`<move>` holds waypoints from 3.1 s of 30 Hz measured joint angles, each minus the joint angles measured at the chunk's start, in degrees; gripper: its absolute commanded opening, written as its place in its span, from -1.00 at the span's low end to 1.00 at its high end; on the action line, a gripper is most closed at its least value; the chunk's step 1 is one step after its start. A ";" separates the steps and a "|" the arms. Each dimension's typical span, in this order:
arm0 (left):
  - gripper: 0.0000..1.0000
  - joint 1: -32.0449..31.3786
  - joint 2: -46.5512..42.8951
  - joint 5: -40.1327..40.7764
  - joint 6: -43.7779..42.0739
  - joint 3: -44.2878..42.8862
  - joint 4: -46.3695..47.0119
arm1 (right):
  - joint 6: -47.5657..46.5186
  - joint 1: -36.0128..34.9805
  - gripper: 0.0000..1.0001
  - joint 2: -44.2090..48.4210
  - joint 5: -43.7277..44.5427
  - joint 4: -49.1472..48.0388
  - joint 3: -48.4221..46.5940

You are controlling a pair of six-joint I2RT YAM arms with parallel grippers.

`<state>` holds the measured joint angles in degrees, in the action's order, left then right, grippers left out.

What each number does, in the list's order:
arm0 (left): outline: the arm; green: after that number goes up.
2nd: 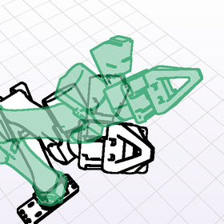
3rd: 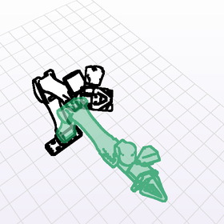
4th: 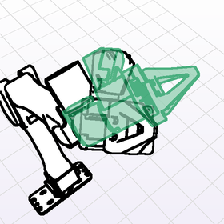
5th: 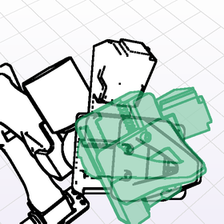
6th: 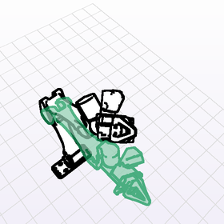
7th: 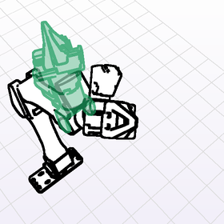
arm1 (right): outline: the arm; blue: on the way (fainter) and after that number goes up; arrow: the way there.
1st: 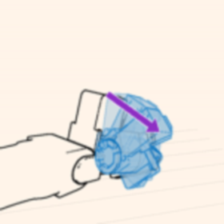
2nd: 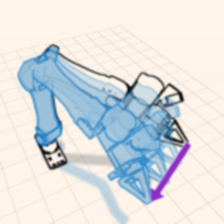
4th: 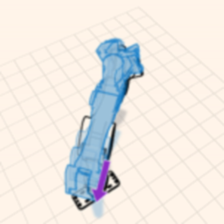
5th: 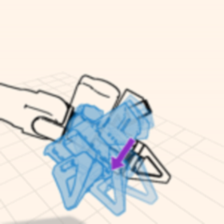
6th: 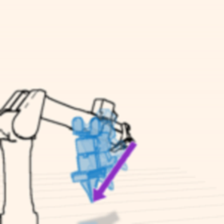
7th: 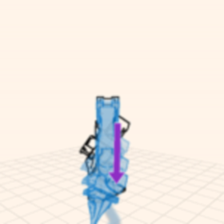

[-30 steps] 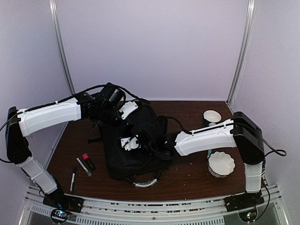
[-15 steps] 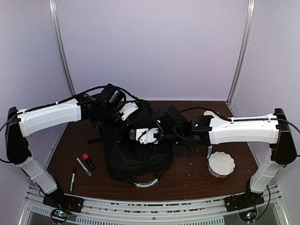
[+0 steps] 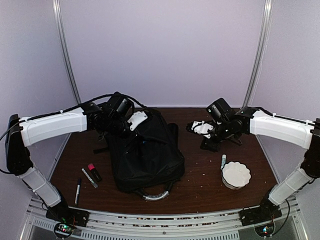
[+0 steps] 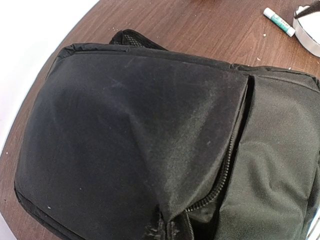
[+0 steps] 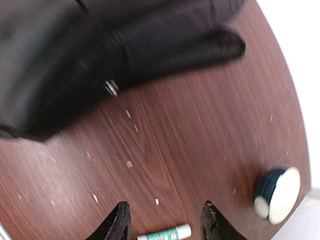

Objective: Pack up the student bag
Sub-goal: Pick up the glue stick from the corner of the board.

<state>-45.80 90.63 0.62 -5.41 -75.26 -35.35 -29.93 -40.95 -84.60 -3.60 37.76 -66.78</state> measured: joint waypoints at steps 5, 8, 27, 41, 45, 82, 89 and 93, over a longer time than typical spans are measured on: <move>-1.00 0.00 -0.02 -0.50 0.00 0.55 0.70 | -0.11 10.29 -0.09 -2.62 -2.58 7.96 -0.46; -1.00 0.00 -0.02 -0.63 0.00 0.59 0.79 | -0.35 15.85 -0.11 -6.12 -2.86 12.81 -2.58; -1.00 0.00 -0.02 -0.87 0.00 1.29 1.46 | -5.05 28.06 -0.70 -18.78 4.79 25.94 -5.95; -1.00 0.00 -0.76 -1.25 0.44 3.28 2.97 | -7.91 28.13 -0.71 -27.82 2.93 27.89 -7.80; -1.00 0.00 -0.85 -1.27 0.57 3.41 3.21 | -7.65 28.04 -0.71 -30.45 0.13 29.42 -12.24; -1.00 0.00 -0.83 -1.53 0.81 3.41 3.21 | 7.63 17.68 -0.07 -32.39 -11.69 30.08 -21.27; -1.00 0.00 -0.83 -1.55 0.81 3.41 3.21 | 11.32 17.66 -0.06 -32.35 -15.61 29.88 -21.40; -1.00 0.00 -0.83 -1.55 0.81 3.41 3.21 | 12.44 17.22 -0.05 -32.35 -17.44 29.18 -20.44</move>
<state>-45.80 89.80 -0.93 -4.60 -71.85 -32.14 -17.50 -23.73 -116.95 -21.04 66.94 -87.22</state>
